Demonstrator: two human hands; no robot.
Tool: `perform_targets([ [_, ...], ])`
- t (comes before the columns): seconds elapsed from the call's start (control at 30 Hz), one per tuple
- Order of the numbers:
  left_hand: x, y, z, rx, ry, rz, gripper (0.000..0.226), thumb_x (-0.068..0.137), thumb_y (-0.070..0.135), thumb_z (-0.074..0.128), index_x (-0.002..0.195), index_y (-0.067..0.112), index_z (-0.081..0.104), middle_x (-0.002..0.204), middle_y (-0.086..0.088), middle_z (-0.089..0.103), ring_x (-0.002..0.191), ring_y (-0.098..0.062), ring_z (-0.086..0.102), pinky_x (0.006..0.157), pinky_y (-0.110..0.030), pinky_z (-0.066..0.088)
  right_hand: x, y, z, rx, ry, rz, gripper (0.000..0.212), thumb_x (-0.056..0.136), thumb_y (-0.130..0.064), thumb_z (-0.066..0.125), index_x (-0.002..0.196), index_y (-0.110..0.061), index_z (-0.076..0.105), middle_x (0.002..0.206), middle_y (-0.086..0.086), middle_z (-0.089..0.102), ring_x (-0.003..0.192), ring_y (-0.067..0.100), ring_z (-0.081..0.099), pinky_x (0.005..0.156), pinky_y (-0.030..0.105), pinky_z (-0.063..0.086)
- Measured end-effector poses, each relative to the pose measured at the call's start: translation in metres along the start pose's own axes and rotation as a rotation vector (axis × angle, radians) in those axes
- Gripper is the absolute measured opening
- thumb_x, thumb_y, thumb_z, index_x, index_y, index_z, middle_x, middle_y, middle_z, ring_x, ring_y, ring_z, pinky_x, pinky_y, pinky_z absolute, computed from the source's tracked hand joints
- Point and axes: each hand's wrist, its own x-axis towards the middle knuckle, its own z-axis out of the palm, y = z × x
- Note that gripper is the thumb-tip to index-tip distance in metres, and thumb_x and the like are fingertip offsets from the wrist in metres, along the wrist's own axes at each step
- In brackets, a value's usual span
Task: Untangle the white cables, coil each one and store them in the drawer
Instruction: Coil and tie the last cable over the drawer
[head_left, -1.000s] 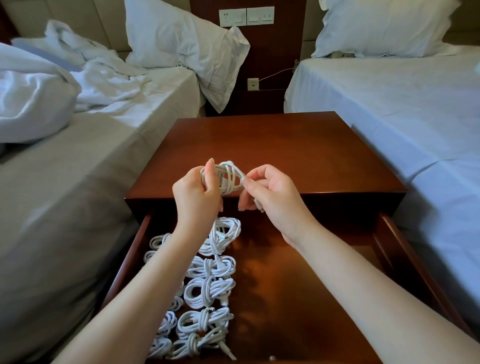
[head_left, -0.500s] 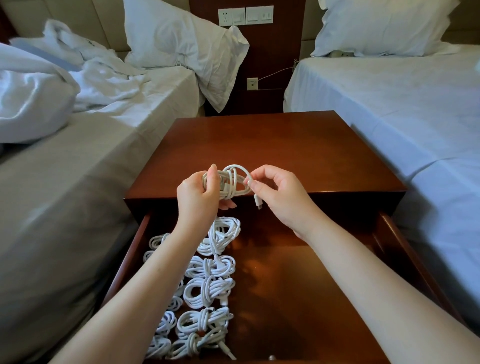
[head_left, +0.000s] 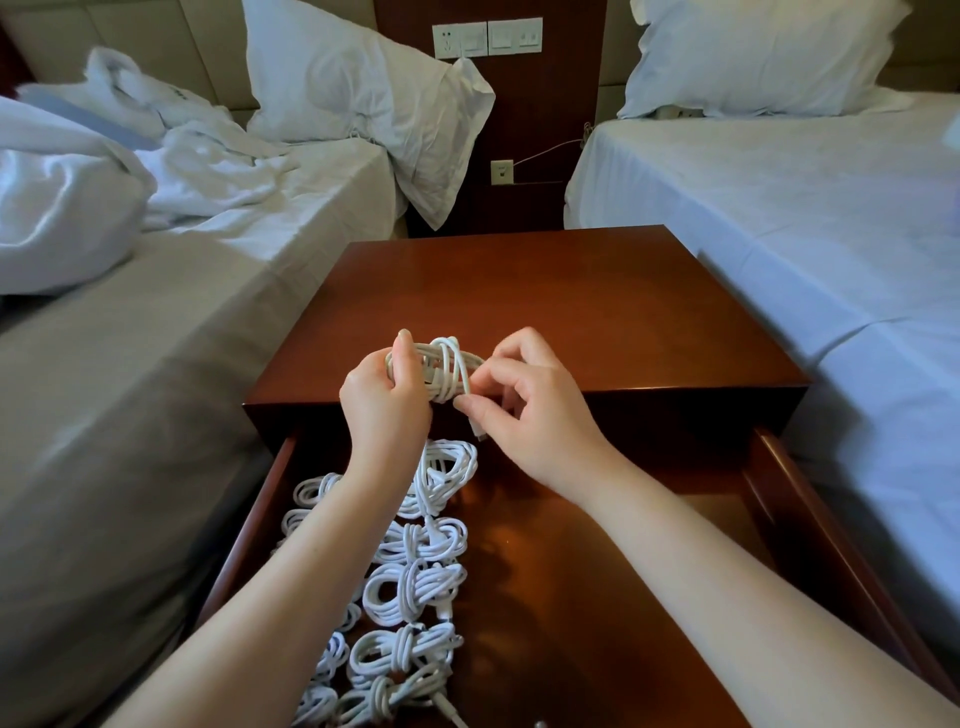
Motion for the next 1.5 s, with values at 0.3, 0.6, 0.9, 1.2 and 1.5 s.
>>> perform_targets([
  [0.3,-0.005,0.001,0.006,-0.068,-0.005,-0.085,0.050,0.101,0.033,0.038,0.064,0.007,0.059,0.054,-0.006,0.058,0.045,-0.015,0.049,0.048,-0.033,0.041,-0.002,0.008,0.002,0.065,-0.020,-0.041,0.009,0.090,-0.014,0.066,0.083,-0.009,0.063,0.116,-0.005,0.055,0.092,0.005,0.056,0.071,0.018,0.050],
  [0.6,0.001,-0.010,0.002,0.225,0.002,0.244,0.052,0.100,0.024,0.045,0.053,0.002,0.037,0.047,-0.012,0.039,0.047,-0.018,0.034,0.049,-0.024,0.032,0.007,-0.004,-0.018,0.176,-0.059,0.137,0.014,0.091,-0.017,0.062,0.082,-0.008,0.067,0.083,0.007,0.058,0.070,0.013,0.052,0.068,0.029,0.046],
  [0.9,-0.004,-0.021,0.008,0.372,-0.119,0.443,0.049,0.098,0.018,0.049,0.052,0.002,0.043,0.042,0.003,0.034,0.040,-0.012,0.028,0.044,-0.022,0.025,0.009,0.001,-0.025,0.329,-0.073,0.270,0.008,0.095,-0.016,0.060,0.089,-0.012,0.064,0.073,-0.001,0.069,0.050,0.002,0.054,0.055,0.024,0.049],
  [1.2,-0.006,-0.025,0.009,0.366,-0.162,0.501,0.049,0.093,0.030,0.040,0.051,0.005,0.041,0.042,-0.001,0.036,0.040,-0.016,0.030,0.043,-0.029,0.025,0.004,0.005,-0.011,0.132,0.041,0.116,0.008,0.091,-0.016,0.065,0.083,-0.019,0.064,0.075,-0.009,0.065,0.073,0.005,0.060,0.061,0.012,0.048],
  [1.5,-0.004,-0.026,0.009,0.350,-0.165,0.525,0.051,0.095,0.029,0.039,0.052,0.001,0.042,0.042,-0.003,0.037,0.040,-0.017,0.032,0.044,-0.025,0.025,0.004,0.007,-0.013,0.219,0.047,0.141,0.009,0.093,-0.020,0.063,0.085,-0.023,0.064,0.077,-0.005,0.068,0.075,0.013,0.065,0.067,0.028,0.057],
])
